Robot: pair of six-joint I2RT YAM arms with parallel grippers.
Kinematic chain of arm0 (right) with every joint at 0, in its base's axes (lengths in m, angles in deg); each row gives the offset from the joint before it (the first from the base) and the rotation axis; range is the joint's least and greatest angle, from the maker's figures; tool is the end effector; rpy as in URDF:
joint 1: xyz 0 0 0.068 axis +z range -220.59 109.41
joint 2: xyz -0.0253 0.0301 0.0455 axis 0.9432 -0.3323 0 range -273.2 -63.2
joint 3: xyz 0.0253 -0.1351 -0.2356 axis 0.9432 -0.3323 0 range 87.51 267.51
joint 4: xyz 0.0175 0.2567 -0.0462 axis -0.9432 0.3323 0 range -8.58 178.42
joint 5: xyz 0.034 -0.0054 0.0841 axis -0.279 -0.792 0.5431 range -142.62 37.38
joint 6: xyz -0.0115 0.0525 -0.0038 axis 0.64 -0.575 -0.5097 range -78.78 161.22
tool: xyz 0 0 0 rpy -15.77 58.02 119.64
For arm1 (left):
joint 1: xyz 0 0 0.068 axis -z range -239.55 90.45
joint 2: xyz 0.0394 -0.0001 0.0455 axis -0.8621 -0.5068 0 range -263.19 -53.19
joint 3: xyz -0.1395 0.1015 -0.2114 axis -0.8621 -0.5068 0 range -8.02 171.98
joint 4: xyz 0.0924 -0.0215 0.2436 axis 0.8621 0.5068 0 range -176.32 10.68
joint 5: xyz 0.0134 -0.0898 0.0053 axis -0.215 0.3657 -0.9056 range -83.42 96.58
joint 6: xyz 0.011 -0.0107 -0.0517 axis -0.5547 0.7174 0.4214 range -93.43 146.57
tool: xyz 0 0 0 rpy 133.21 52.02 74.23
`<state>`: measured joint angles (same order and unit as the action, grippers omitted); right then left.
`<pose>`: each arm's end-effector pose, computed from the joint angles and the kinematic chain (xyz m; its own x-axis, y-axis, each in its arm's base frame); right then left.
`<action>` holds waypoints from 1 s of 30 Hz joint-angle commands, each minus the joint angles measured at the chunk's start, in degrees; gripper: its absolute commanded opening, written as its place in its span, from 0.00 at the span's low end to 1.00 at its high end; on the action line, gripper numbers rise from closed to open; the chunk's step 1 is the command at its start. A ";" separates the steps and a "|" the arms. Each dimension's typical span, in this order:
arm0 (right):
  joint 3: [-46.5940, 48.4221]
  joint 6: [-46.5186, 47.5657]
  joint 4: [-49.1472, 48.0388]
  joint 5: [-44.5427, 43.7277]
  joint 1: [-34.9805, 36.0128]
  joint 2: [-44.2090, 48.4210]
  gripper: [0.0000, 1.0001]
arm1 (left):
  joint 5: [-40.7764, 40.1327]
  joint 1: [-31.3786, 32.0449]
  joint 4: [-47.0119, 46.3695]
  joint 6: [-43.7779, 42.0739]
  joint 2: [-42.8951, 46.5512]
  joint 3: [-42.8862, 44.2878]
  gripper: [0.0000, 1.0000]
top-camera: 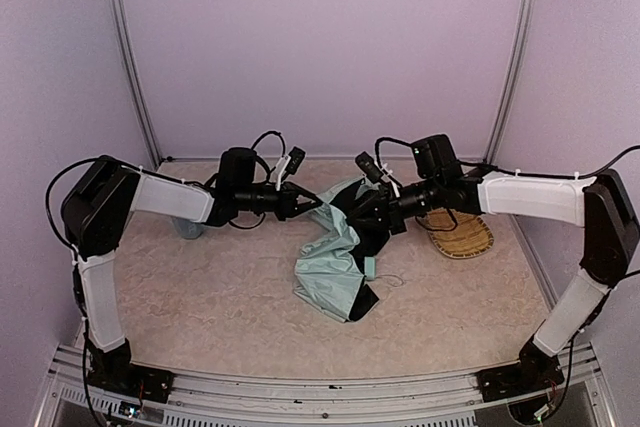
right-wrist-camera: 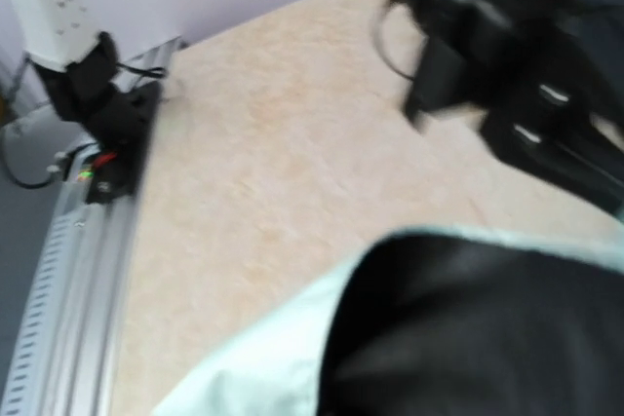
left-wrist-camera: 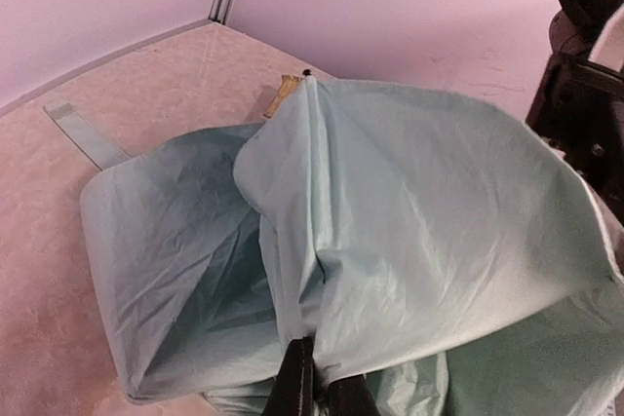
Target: Put away the umbrella
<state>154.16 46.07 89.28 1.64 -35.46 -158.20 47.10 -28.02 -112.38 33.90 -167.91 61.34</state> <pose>0.2807 0.2329 0.2569 -0.4078 -0.3473 -0.8444 -0.9094 0.0718 0.4097 0.3635 -0.2502 0.1878 -0.3967 0.1295 -0.9088 0.8768 0.3467 -0.3333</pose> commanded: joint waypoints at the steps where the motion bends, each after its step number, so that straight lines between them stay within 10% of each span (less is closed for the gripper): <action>1: -10.81 -9.91 0.64 3.51 -3.81 9.78 0.00 | -16.29 -8.89 1.28 -1.02 2.59 -4.31 0.00; 9: -19.89 -23.34 6.77 -22.72 -18.29 11.74 0.00 | -14.14 -6.23 2.15 -9.31 10.29 -8.32 0.00; 15: -14.24 -18.86 13.73 -25.21 -18.19 15.19 0.28 | -18.22 -3.03 5.97 -13.99 12.57 -7.31 0.00; 25: 13.54 -18.97 17.22 -59.91 4.90 7.84 0.57 | -33.51 3.88 11.29 -14.52 17.02 -5.26 0.00; 30: 20.83 -21.18 16.99 -61.61 10.39 -0.11 0.75 | -42.50 8.43 14.61 -15.68 17.92 -3.61 0.00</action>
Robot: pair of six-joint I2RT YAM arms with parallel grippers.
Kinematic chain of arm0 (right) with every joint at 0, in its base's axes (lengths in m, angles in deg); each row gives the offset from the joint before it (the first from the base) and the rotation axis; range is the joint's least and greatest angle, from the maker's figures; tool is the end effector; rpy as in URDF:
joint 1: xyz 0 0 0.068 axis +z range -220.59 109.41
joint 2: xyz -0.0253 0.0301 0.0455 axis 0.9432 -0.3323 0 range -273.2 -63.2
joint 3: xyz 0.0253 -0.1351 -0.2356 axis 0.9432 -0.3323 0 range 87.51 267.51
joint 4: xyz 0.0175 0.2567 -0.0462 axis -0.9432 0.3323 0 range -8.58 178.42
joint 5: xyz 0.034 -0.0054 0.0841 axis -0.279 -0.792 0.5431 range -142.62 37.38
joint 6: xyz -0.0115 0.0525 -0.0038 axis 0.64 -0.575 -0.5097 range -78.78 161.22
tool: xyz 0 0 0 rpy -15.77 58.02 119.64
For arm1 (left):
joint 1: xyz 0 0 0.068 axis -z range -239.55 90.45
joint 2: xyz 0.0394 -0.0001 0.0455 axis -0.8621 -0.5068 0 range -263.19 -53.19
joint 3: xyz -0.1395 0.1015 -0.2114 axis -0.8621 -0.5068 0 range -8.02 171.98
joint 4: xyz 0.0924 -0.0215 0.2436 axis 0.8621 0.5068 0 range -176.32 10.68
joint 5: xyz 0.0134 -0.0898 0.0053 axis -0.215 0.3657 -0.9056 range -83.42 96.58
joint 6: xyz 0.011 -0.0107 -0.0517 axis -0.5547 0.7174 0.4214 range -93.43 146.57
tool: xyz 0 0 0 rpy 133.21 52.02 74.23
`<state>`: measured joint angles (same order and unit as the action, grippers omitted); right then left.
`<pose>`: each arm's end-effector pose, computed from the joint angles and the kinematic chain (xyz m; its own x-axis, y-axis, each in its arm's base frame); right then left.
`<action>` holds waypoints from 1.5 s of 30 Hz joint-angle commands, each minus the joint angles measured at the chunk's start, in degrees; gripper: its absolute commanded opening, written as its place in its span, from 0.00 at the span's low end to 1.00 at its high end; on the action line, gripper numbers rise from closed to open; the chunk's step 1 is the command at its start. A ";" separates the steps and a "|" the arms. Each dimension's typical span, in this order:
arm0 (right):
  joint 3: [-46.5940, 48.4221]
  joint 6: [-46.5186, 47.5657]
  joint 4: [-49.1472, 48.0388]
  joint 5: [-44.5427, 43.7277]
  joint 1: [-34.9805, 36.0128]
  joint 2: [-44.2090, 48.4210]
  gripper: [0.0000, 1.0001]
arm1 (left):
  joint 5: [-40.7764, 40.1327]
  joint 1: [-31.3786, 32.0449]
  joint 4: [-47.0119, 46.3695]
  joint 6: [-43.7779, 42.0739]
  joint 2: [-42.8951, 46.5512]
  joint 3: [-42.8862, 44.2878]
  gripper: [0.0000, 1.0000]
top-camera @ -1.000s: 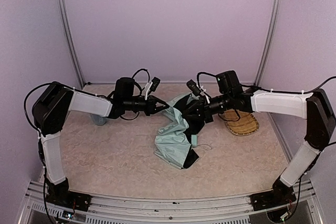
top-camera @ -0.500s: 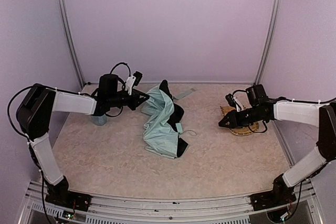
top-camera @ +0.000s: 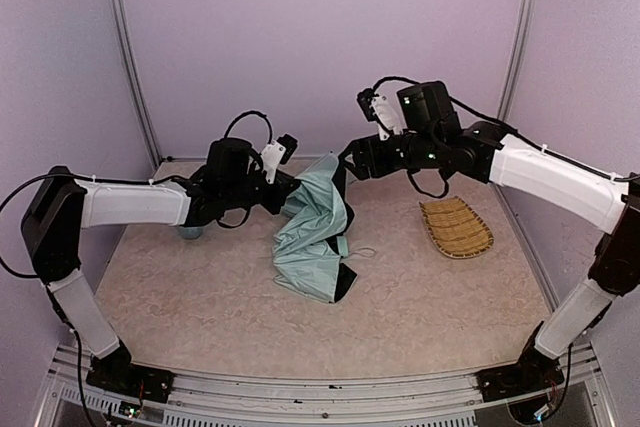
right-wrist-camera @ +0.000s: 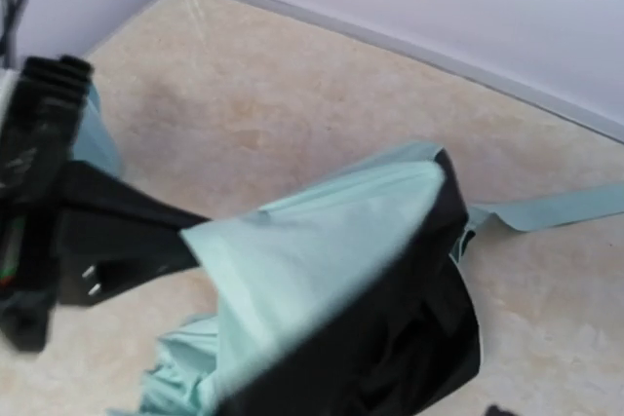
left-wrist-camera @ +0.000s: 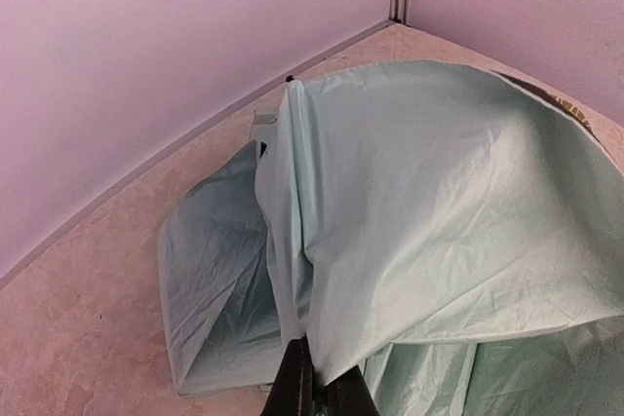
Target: Put away the umbrella
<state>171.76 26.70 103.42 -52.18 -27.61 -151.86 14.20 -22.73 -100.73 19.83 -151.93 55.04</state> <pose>0.2638 0.2462 0.3696 -0.4873 -0.1113 -0.8661 -0.5832 0.7797 0.2279 0.3141 -0.2412 0.2407 -0.2069 0.3002 -0.9312 0.7222 0.6890 0.0616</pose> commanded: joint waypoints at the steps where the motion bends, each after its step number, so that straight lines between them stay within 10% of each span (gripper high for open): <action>1: 4.18 -1.89 2.69 -7.94 3.28 -8.03 0.75 | -11.06 3.73 3.25 -1.66 1.97 2.93 0.00; 7: 6.68 -2.91 2.54 -8.41 4.37 -13.26 0.73 | -12.89 5.72 4.48 -2.01 2.06 3.95 0.00; 14: 1.69 -1.89 3.51 -11.89 2.30 -11.39 0.28 | -14.85 5.78 3.54 -4.89 5.10 0.90 0.00; 21: -14.89 4.04 -9.57 14.36 -7.61 0.19 0.02 | -13.09 3.88 1.68 -6.86 6.35 -2.17 0.00; 28: -20.43 3.93 -14.10 30.80 -16.87 3.85 0.12 | -10.53 3.38 0.31 -6.17 6.79 -3.51 0.00; 37: -21.33 5.11 -22.74 53.29 -13.44 0.78 0.74 | -6.99 2.81 -0.44 -5.04 6.60 -3.92 0.00; 45: -15.60 7.55 -17.22 47.44 -10.46 -5.99 0.71 | -1.42 1.59 -2.09 -3.09 6.78 -4.87 0.00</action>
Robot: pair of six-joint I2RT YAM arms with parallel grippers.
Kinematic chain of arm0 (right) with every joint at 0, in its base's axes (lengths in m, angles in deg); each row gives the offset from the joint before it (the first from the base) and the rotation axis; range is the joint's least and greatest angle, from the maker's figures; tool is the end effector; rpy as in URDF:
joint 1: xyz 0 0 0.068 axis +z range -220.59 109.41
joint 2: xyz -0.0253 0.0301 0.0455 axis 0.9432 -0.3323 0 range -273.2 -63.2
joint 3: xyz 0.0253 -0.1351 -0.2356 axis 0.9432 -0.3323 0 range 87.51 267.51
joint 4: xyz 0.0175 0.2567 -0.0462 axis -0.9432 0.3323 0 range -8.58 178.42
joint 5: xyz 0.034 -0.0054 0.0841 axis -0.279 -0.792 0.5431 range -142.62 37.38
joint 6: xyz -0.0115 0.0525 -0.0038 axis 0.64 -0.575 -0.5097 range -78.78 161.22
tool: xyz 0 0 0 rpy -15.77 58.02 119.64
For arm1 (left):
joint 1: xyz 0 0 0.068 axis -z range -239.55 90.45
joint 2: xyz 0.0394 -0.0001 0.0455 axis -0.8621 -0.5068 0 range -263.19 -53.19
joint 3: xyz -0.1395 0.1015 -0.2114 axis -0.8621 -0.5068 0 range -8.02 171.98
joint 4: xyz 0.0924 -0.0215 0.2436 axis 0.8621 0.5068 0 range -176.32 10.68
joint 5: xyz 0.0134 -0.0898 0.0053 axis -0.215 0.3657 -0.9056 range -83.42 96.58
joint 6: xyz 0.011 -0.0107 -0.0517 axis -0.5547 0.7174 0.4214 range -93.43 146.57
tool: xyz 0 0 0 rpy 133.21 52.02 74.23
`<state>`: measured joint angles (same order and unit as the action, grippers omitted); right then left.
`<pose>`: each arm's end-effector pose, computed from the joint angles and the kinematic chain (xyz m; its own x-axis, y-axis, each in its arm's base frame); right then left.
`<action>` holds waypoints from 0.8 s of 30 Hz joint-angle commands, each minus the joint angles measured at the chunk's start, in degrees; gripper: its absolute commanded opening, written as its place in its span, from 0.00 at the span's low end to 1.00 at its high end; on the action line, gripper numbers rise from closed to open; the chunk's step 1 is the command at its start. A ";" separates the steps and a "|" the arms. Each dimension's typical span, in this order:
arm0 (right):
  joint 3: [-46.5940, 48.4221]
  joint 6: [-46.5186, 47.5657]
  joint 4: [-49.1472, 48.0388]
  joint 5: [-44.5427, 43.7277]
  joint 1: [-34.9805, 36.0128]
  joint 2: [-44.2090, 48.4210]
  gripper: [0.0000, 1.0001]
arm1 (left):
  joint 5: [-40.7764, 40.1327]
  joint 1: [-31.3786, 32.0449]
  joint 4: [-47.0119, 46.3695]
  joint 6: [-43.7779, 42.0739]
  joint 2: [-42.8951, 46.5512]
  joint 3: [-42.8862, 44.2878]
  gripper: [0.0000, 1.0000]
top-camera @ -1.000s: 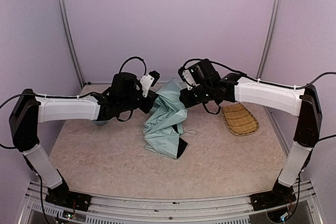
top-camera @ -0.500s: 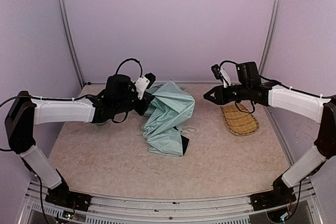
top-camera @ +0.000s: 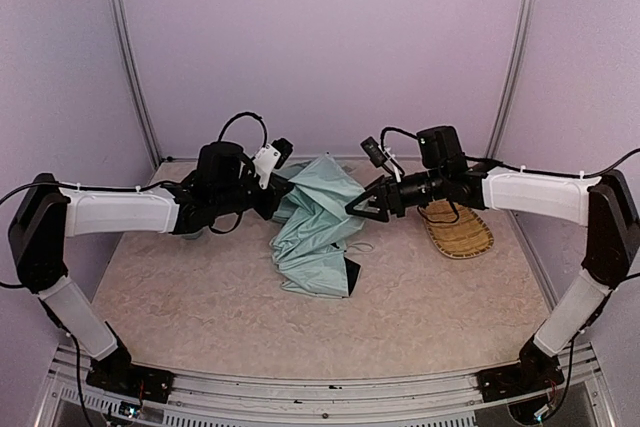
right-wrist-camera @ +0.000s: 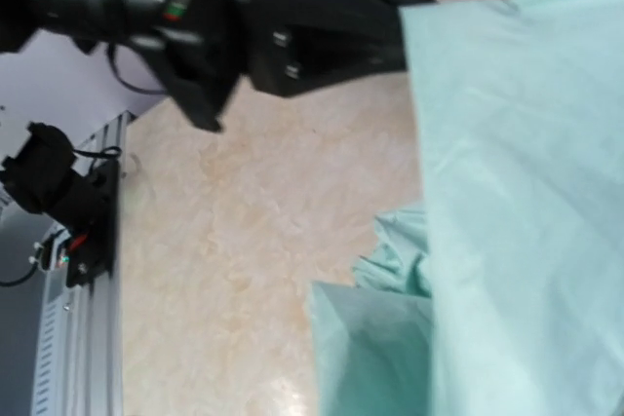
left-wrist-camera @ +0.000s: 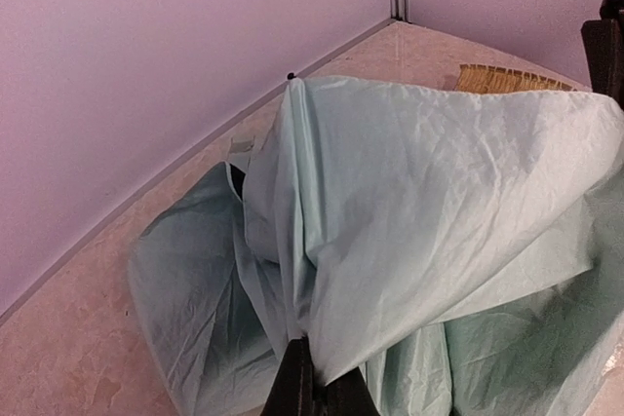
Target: Put away the umbrella
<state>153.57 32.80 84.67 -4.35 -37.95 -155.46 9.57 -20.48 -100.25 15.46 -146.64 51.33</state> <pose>0.2903 0.2175 0.2749 -0.5424 -0.2316 -0.8076 -0.8358 0.2466 0.4906 0.2901 -0.2380 0.2517 -0.1339 0.3565 -0.9246 0.7064 0.6887 0.1632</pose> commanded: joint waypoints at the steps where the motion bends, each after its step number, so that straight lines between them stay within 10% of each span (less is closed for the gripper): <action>1: 2.50 1.28 1.32 -0.99 -0.15 -2.45 0.71 | 3.26 -0.74 -2.47 1.18 1.59 -1.29 0.00; 3: 2.45 1.17 1.20 -0.99 -0.12 -2.44 0.66 | 3.60 -0.90 -2.61 1.10 1.69 -1.63 0.00; 8: 2.60 2.18 -1.65 7.30 1.49 -1.96 0.02 | 9.03 -2.39 -4.88 2.45 -0.33 -2.42 0.00; 13: 3.98 8.16 -4.12 19.97 6.39 1.33 0.00 | 15.53 -3.08 -3.66 2.03 -4.48 -0.91 0.00; 24: 5.41 -8.28 -20.00 6.11 1.10 -6.07 0.00 | 30.28 -2.92 -0.71 -1.16 -11.24 -1.62 0.00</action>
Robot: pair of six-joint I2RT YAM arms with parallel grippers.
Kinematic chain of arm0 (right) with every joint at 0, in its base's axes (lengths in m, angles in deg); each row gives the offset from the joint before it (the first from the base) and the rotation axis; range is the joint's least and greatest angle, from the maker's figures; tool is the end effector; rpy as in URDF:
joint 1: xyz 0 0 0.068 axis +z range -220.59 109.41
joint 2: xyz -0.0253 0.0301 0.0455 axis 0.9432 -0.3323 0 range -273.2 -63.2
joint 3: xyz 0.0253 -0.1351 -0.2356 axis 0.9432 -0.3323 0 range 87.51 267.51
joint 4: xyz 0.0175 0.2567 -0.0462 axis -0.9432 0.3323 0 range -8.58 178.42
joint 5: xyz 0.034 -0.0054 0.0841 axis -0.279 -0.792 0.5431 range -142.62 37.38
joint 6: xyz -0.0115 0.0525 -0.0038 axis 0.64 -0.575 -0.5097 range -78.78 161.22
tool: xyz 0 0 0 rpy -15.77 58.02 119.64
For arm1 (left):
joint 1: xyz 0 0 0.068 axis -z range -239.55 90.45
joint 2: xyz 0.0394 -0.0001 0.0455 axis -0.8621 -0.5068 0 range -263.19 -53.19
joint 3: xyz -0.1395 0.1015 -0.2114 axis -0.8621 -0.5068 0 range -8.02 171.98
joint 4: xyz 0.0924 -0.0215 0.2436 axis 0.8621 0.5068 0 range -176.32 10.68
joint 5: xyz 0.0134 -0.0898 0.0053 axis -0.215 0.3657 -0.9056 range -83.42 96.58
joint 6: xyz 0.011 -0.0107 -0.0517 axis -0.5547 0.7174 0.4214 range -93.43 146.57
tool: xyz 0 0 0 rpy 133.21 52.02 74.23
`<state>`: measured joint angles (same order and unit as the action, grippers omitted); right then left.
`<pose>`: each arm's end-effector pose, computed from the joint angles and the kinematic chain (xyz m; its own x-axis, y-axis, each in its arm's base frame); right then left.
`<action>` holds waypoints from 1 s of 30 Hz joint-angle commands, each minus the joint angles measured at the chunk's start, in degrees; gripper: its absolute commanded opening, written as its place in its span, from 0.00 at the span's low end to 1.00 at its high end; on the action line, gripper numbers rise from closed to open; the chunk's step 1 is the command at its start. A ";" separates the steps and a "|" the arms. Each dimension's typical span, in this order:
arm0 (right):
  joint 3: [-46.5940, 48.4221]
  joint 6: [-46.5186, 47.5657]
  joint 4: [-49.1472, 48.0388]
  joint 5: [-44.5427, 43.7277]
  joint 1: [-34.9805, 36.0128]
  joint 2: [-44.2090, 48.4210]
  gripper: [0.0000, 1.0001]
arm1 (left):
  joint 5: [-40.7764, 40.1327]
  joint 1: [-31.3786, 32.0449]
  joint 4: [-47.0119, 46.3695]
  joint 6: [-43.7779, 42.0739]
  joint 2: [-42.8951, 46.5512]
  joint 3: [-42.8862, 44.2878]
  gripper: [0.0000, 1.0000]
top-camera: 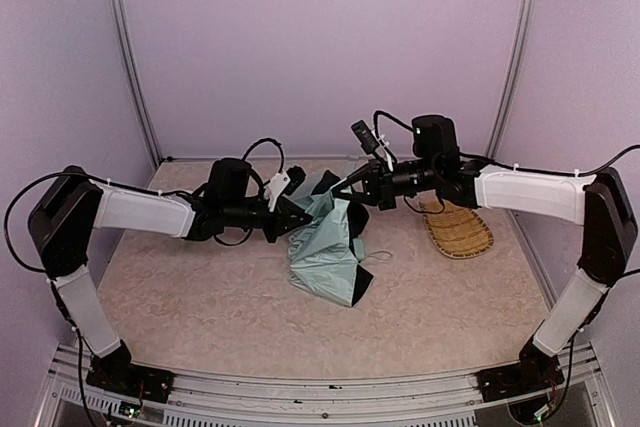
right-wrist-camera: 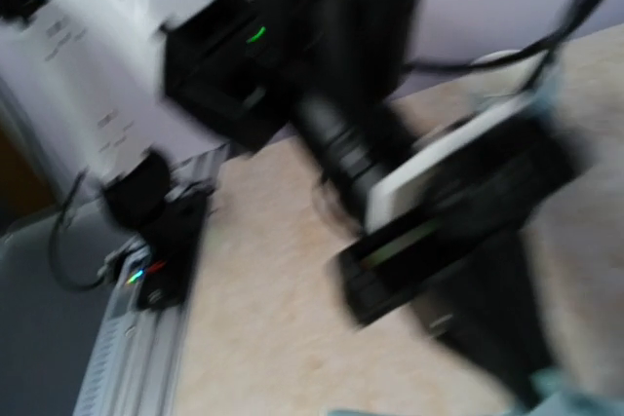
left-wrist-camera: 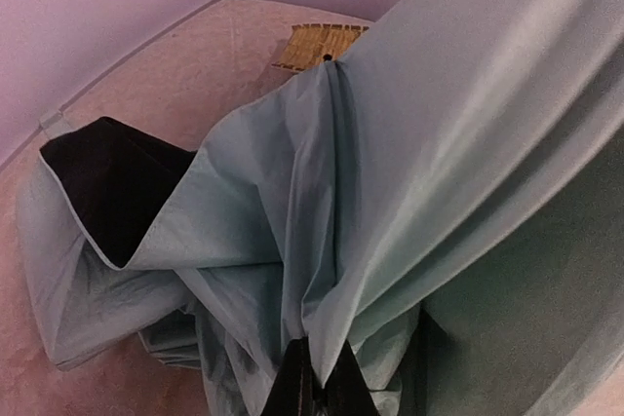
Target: Put away the umbrella
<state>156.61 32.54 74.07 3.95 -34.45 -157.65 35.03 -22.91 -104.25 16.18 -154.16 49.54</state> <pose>0.2865 0.2461 0.2971 -0.3926 -0.1837 -0.9012 -0.9171 0.0046 0.3986 0.2984 -0.2432 0.2027 -0.1826 0.3333 -0.9250 0.9178 0.3953 -0.0387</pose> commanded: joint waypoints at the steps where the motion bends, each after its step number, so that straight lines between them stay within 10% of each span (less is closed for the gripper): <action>1: 3.04 -9.19 -11.28 -2.73 -2.86 -5.15 0.00 | 6.23 -0.33 4.31 -2.52 -4.61 0.78 0.00; 8: 8.79 -10.56 -13.52 -15.95 -6.57 -15.50 0.00 | 13.12 -0.08 8.24 -6.27 -10.27 4.72 0.00; 24: 14.29 -14.95 -6.58 -15.03 -8.10 -40.78 0.00 | 17.06 -3.27 9.11 -3.67 -15.66 5.82 0.00; 30: 12.22 -14.48 -8.03 -10.79 -8.10 -40.89 0.00 | 13.54 -6.85 6.35 2.34 -13.12 5.71 0.55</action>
<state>171.10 17.76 65.06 -8.35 -41.78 -197.28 49.22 -26.97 -97.80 13.71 -168.74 54.52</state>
